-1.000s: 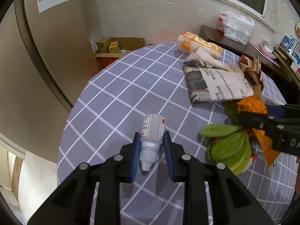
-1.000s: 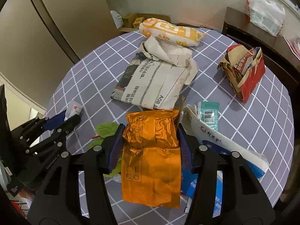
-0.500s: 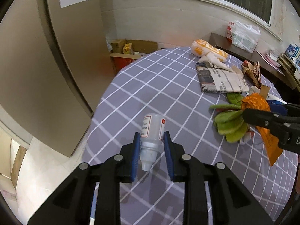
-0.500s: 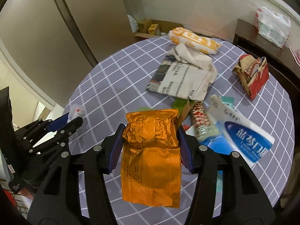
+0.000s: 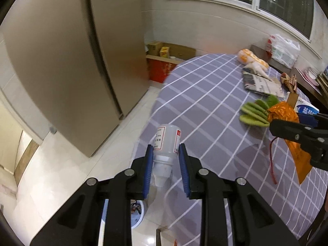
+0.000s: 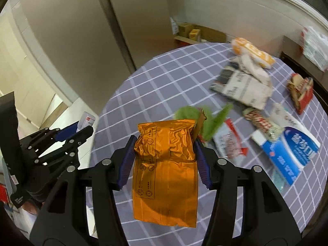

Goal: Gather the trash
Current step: 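Carry the white bottle over the blue bin with the left tool while the right tool holds the orange packet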

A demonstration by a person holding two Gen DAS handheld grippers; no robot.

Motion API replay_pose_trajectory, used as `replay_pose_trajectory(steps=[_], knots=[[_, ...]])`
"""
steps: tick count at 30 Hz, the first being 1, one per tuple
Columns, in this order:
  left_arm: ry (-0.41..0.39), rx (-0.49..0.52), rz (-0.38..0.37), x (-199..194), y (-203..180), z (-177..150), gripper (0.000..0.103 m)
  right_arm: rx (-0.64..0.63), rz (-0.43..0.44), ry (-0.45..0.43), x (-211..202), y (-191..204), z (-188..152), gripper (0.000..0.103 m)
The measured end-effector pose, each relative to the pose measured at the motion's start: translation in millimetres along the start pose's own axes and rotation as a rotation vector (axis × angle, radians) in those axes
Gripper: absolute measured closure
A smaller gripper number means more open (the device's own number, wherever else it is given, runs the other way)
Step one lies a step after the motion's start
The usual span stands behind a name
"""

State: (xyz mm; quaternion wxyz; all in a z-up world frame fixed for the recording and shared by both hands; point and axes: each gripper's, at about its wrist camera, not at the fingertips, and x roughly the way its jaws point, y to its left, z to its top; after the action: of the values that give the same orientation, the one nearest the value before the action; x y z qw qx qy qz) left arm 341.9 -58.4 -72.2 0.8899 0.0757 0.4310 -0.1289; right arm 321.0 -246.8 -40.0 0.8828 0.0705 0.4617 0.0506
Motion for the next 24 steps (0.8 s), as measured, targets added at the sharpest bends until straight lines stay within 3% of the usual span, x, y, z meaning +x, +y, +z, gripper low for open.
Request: replay_pose_trajectory(steps=[9, 24], knots=[[0.0, -0.086, 0.058, -17.8, 48.8, -27.1, 0.078, -0.086, 0.06, 0.022, 11.9, 54.5, -5.6, 0.049], [-0.041, -0.16, 0.116, -50.7, 90.3, -48.9, 0.078, -0.135, 0.131, 0.004, -2.9, 97.6, -3.2, 0.049]])
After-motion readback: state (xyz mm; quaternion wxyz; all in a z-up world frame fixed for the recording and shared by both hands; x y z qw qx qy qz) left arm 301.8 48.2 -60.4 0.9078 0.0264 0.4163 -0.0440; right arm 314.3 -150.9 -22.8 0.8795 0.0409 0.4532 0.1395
